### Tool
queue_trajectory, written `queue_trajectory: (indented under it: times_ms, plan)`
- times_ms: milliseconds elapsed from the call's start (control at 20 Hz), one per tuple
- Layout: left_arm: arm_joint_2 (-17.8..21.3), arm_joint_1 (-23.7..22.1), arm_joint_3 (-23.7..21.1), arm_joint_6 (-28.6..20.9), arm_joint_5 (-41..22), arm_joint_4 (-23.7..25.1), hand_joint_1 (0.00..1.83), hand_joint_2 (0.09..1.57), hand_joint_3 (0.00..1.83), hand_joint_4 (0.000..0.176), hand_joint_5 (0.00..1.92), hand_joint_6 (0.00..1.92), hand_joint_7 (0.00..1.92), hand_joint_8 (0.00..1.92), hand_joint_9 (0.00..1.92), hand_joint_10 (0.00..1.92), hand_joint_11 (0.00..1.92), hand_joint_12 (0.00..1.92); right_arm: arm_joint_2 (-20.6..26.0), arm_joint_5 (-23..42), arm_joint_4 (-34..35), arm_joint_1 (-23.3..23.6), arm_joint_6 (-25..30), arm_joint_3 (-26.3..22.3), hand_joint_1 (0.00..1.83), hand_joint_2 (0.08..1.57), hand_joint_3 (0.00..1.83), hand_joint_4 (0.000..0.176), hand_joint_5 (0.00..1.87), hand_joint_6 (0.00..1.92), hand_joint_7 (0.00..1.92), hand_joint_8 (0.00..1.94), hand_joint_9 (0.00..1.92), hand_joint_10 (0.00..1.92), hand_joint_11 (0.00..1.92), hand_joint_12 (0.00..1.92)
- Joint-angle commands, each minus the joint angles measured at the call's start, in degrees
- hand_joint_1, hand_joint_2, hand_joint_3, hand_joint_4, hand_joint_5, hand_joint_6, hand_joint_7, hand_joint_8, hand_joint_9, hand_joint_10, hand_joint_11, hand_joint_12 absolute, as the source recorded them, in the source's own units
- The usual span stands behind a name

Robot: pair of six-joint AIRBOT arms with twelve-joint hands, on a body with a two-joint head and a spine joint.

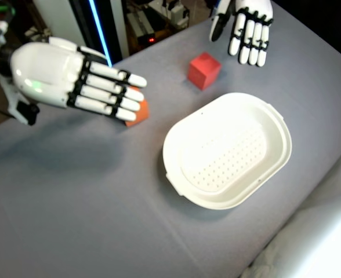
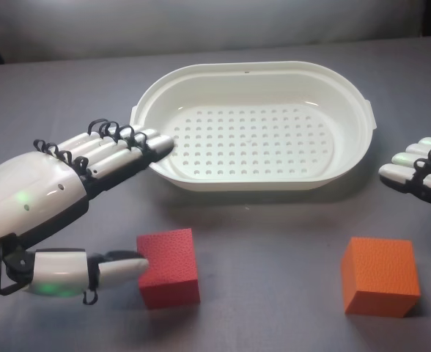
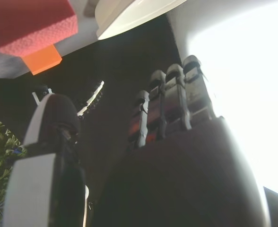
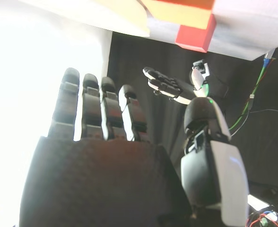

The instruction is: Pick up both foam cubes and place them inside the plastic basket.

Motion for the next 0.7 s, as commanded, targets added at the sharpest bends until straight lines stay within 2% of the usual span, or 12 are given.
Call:
queue_trajectory:
  times_ms: [0,50,100,150,200,300,350,400,500,550,650]
  plan:
    - [-0.25,-0.76,0.39,-0.5,-6.09,-0.48,0.45,1.08,0.03,0.012,0.0,0.0,0.0,0.0,0.0,0.0,0.0,0.0,-0.06,6.28,0.65,0.79,0.25,0.07,0.48,1.12,0.02,0.0,0.0,0.0,0.0,0.0,0.0,0.0,0.0,0.0]
    - [-0.33,-0.76,0.47,-0.81,-5.9,-0.31,0.47,1.07,0.03,0.013,0.0,0.0,0.0,0.0,0.0,0.0,0.0,0.0,-0.15,6.14,0.65,0.79,0.25,0.07,0.49,1.12,0.02,0.0,0.0,0.0,0.0,0.0,0.0,0.0,0.0,0.0]
    - [-0.51,-0.77,0.52,-1.06,-5.67,-0.14,0.48,1.07,0.02,0.02,0.0,0.0,0.0,0.0,0.0,0.0,0.0,0.0,-0.36,5.99,0.65,0.79,0.25,0.08,0.49,1.12,0.02,0.0,0.0,0.0,0.0,0.0,0.0,0.0,0.0,0.0]
    - [-0.84,-0.77,0.55,-1.33,-5.18,0.1,0.49,1.07,0.02,0.014,0.0,0.0,0.0,0.0,0.0,0.0,0.0,0.0,-0.73,5.68,0.65,0.79,0.25,0.14,0.49,1.12,0.01,0.0,0.0,0.0,0.0,0.0,0.0,0.0,0.0,0.0]
    - [-1.49,-0.77,0.75,-2.03,-4.26,0.69,0.53,1.05,0.01,0.02,0.0,0.0,0.0,0.0,0.0,0.0,0.0,0.0,-1.23,5.07,0.65,0.8,0.26,0.3,0.49,1.11,0.01,0.0,0.0,0.0,0.0,0.0,0.0,0.0,0.0,0.0]
    - [-3.38,-0.78,1.66,-3.3,-1.69,1.57,0.55,1.02,0.0,0.02,0.0,0.0,0.0,0.0,0.0,0.0,0.05,0.02,-3.07,3.01,0.71,1.4,0.76,1.29,0.5,1.1,0.0,0.0,0.0,0.0,0.0,0.0,0.0,0.0,0.0,0.0]
    - [-4.08,-0.78,2.05,-3.57,-0.79,1.62,0.58,0.99,0.0,0.031,0.0,0.0,0.0,0.0,0.0,0.0,0.06,0.03,-4.04,1.87,0.71,1.98,1.1,1.94,0.52,1.09,0.0,0.0,0.0,0.0,0.0,0.0,0.0,0.0,0.0,0.0]
    - [-5.21,-0.78,2.79,-3.71,0.48,1.53,0.61,0.93,0.06,0.035,0.0,0.0,0.0,0.0,0.01,0.0,0.01,0.18,-5.6,-0.09,0.7,3.11,1.42,2.95,0.5,1.08,0.0,0.0,0.0,0.0,0.0,0.0,0.0,0.0,0.0,0.0]
    - [-7.14,-0.75,4.11,-3.81,2.46,0.37,0.65,0.92,0.02,0.046,0.0,0.0,0.0,0.0,0.04,0.01,0.0,0.42,-7.99,-3.05,0.71,4.61,1.44,4.43,0.55,1.05,0.0,0.0,0.0,0.0,0.0,0.0,0.0,0.0,0.0,0.0]
    - [-7.76,-0.75,4.54,-3.95,3.12,0.17,0.69,0.91,0.0,0.047,0.0,0.0,0.03,0.01,0.09,0.03,0.0,0.62,-8.86,-4.04,0.97,4.95,1.44,5.03,0.55,1.05,0.0,0.0,0.0,0.0,0.0,0.0,0.0,0.0,0.0,0.0]
    - [-8.98,-0.77,5.46,-4.43,4.14,0.03,0.86,0.98,0.01,0.017,0.06,0.01,0.24,0.03,0.29,0.1,0.0,1.23,-10.78,-6.68,1.34,5.86,1.72,6.62,0.46,1.11,0.01,0.0,0.0,0.0,0.0,0.0,0.03,0.01,0.01,0.01]
